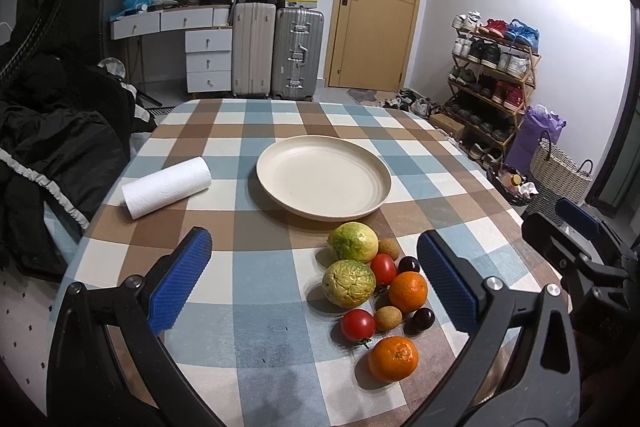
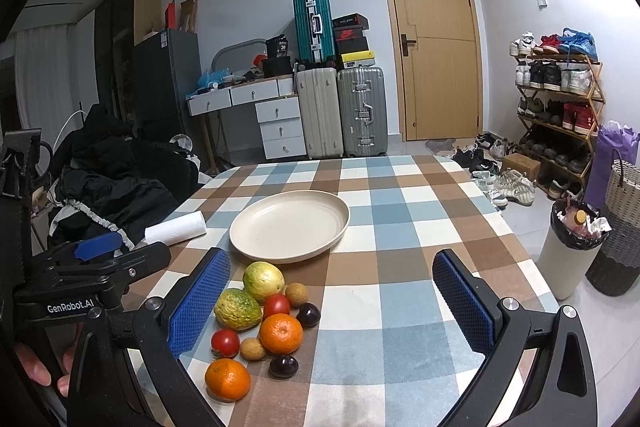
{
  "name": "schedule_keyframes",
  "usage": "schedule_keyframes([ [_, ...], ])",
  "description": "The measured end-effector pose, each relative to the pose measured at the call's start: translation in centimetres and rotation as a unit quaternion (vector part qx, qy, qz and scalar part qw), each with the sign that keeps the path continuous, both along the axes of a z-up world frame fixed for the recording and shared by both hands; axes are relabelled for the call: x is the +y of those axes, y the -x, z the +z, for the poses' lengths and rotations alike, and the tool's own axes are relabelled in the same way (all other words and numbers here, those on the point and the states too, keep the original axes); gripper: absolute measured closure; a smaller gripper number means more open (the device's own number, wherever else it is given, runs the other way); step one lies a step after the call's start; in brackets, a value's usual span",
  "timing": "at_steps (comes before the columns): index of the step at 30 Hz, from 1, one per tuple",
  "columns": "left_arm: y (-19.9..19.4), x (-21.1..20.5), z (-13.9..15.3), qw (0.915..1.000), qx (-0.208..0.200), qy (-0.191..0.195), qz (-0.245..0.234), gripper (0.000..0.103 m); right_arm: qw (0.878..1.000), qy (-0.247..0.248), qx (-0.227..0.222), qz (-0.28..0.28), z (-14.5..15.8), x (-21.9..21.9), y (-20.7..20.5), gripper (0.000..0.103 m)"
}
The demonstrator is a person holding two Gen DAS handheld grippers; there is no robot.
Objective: Organize fruits
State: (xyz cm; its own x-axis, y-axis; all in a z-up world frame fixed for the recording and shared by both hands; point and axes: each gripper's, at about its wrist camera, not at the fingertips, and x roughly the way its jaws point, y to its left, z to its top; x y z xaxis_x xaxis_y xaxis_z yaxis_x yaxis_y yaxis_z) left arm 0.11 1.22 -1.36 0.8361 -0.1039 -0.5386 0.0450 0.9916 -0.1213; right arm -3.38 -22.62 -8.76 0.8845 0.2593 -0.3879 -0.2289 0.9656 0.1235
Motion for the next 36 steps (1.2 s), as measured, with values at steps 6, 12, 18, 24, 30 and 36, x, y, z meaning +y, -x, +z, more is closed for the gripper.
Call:
schedule_keyframes([
  [6,-2.2,0.6,-2.1,0.9986,0.035,0.024,-0.031,0.000,1.000,0.003,0.009,0.002,-1.1,-0.1,-0.8,0.000],
  [12,-5.3,1.3,-4.6,0.9942,0.081,0.049,-0.052,0.000,1.000,0.005,0.026,0.011,-2.3,0.1,-2.4,0.000],
  [18,-8.3,1.7,-7.6,0.9843,0.129,0.091,-0.079,0.001,0.999,0.004,0.041,0.016,-3.6,0.1,-4.0,0.000],
  [24,-10.4,1.2,-9.3,0.9785,0.149,0.103,-0.098,0.002,0.998,-0.003,0.054,0.022,-4.4,-0.1,-5.2,0.000],
  [30,-12.2,1.2,-10.7,0.9712,0.171,0.118,-0.117,0.018,0.998,-0.011,0.064,0.025,-5.2,-0.2,-6.1,0.000],
  [36,-12.9,0.5,-11.4,0.9647,0.180,0.133,-0.139,0.036,0.997,-0.015,0.075,0.030,-5.8,-0.2,-6.8,0.000],
])
